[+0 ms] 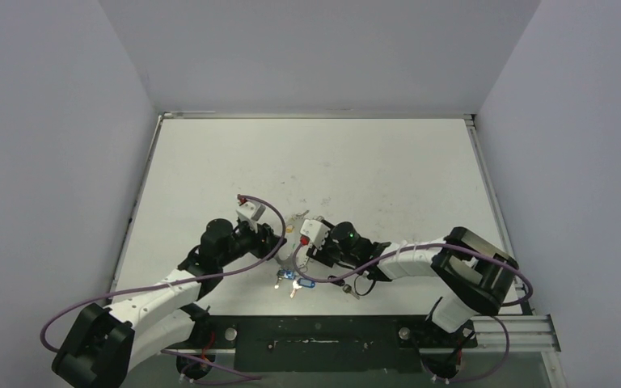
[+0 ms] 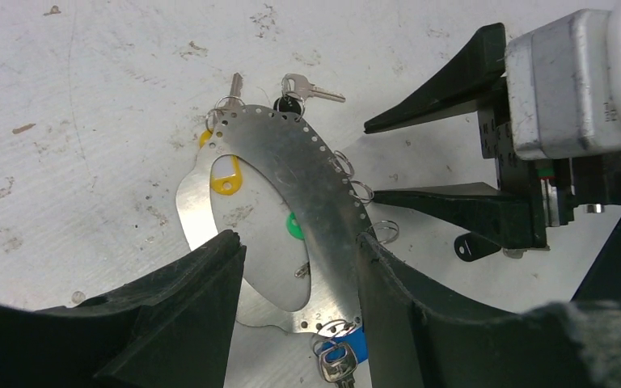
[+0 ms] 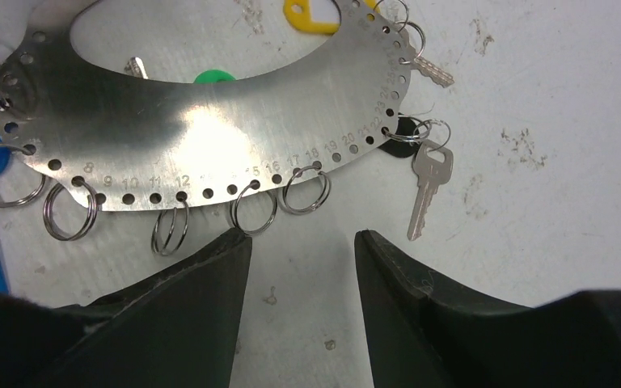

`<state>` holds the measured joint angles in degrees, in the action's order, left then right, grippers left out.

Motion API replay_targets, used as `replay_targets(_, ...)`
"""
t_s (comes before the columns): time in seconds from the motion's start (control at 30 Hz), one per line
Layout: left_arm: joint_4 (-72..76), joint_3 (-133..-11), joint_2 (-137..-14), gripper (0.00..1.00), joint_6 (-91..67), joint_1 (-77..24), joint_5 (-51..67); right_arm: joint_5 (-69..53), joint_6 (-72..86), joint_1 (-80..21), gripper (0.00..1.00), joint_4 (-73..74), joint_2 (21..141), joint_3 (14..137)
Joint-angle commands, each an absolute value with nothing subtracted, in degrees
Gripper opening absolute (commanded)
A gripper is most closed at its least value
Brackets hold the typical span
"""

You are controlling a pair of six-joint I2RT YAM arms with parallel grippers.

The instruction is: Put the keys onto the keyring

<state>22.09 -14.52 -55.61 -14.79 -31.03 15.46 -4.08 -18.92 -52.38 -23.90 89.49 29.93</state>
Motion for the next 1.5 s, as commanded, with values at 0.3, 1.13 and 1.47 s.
replay_targets(0.3, 24.9, -15.3, -52.5, 0.51, -15.1, -31.5, 14.5, -1.9, -20.0, -53.2, 0.51, -26.2, 94.6, 33.6)
replay_targets(1.13, 26.1, -14.8, -53.2, 0.51, -16.0, -31.6, 14.2, -9.4, -21.4, -51.8, 0.48, -22.5, 86.5, 30.9)
replay_targets(1.47, 25.9, -14.6, -52.9, 0.51, -16.2, -31.6, 14.1, -3.8, -24.4, -55.8, 0.40, -24.3, 93.2, 31.8)
